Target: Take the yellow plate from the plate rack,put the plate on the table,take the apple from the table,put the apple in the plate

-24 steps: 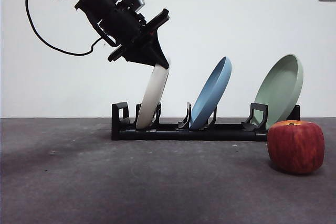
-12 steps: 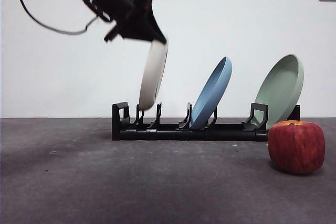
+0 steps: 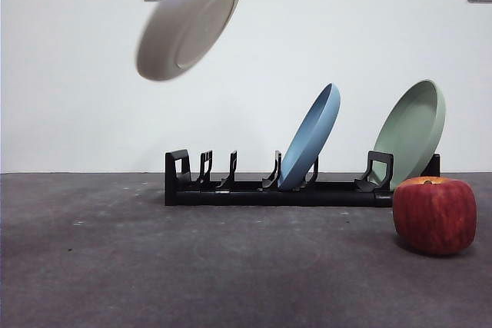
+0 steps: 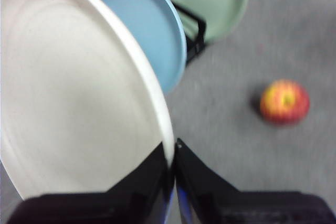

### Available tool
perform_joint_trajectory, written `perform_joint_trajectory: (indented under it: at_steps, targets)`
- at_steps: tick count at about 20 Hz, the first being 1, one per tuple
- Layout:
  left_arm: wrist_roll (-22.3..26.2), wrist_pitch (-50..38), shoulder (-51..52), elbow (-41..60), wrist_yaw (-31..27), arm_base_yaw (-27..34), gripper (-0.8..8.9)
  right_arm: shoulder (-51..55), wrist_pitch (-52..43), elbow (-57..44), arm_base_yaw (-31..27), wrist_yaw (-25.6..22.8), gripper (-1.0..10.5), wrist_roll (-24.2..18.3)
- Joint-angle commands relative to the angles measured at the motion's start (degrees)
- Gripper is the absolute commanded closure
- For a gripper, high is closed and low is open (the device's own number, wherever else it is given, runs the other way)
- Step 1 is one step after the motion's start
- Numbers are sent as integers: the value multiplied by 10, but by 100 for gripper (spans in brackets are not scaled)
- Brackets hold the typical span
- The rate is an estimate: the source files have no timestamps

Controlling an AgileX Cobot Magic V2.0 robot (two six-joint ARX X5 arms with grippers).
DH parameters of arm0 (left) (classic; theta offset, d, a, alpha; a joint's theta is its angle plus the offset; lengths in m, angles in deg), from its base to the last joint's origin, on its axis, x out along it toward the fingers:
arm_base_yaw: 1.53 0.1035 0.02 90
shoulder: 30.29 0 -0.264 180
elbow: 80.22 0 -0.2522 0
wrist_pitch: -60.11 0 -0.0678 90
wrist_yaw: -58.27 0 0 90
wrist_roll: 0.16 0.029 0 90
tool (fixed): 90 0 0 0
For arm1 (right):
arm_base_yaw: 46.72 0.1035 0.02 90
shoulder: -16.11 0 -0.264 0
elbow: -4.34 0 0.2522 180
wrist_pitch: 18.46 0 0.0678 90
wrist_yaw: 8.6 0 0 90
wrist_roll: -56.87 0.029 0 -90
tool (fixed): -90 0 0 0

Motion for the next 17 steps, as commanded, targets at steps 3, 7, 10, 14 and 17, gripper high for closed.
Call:
perform_joint_trajectory:
  at_steps: [3,7,10,14,17]
  targets:
    - [41,100,-14,24,-156,-125,819,0,-1,2,1,1,320,11]
    - [32,64,-16,137,-245,-221,819,0,-1,2,1,2,320,11]
    - [38,-24,-27,239,-276,-265,819,0,-1,2,1,2,321,12]
    - [55,-113,-82,315,-315,-303,820,0,0,2,1,2,321,12]
    - [65,-160,-146,316,-322,-317,819,0,3,2,1,2,321,12]
